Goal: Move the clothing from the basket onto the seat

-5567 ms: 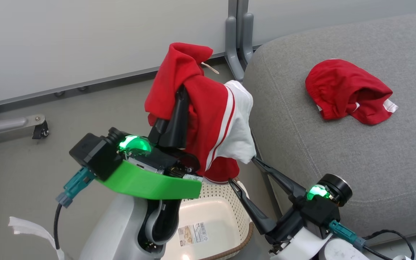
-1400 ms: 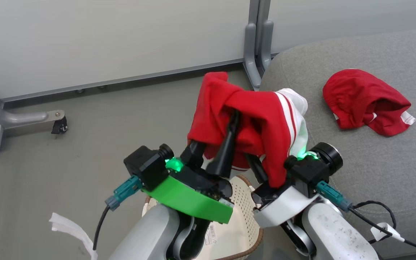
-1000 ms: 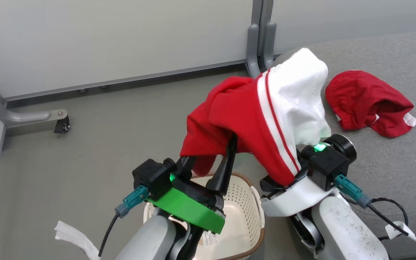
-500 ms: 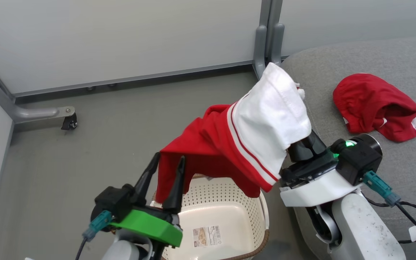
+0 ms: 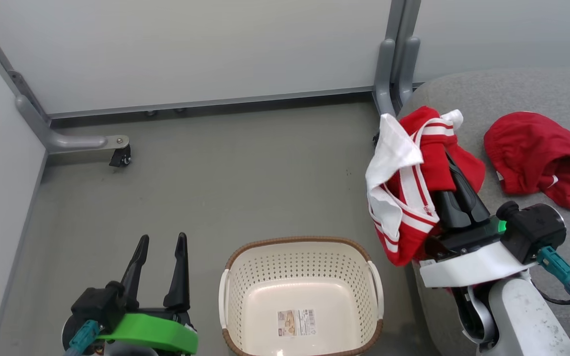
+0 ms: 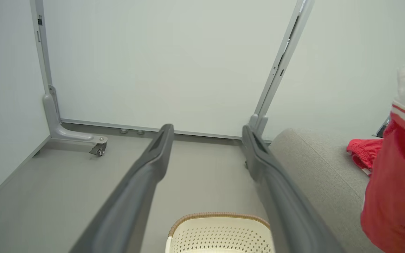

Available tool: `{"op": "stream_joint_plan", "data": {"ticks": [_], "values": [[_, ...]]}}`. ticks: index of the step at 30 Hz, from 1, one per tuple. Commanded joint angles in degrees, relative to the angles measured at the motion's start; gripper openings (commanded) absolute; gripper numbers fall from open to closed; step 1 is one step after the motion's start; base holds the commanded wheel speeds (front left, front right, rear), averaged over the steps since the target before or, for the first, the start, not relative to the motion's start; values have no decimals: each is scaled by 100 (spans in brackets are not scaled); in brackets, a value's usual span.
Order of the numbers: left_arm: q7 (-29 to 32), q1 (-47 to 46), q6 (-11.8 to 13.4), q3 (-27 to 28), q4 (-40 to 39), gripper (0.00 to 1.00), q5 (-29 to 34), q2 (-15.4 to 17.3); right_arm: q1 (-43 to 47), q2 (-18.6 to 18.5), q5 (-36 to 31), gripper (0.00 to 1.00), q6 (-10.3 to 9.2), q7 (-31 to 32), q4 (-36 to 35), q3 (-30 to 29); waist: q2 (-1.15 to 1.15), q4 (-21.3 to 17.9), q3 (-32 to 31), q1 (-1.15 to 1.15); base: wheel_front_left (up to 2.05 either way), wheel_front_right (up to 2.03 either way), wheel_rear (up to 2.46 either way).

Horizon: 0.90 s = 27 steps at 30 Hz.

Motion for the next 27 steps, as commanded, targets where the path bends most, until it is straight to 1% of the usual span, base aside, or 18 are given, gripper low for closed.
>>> {"op": "stream_joint_plan", "data": {"ticks": [1,3,7,16,18,24,27], "values": [[-1,123,-25,28,8,100,-12,-2,96,26,-27,0,-1,-3,-42,-61,0,45,-16,0,0,0,0],[-2,203,-35,36,31,100,-88,-2,121,30,-25,0,-1,-3,-51,-108,0,68,-26,0,0,0,0],[-2,340,-54,17,151,100,-36,-2,183,54,-36,0,-1,-3,-50,-162,0,83,-37,0,0,0,0],[-1,498,-62,26,237,100,553,-2,166,103,-4,0,-1,-3,-52,-149,0,26,-56,0,0,0,0],[-1,532,-30,44,226,100,575,-2,173,108,5,0,-1,-3,-48,-146,0,14,-61,0,0,0,0],[-1,572,173,89,157,100,757,-2,174,87,13,0,-1,-3,-43,-135,0,-12,-70,0,0,0,0],[-1,569,201,90,145,100,725,-2,149,71,13,0,-1,-3,-49,-134,0,-23,-65,0,0,0,0]]}}
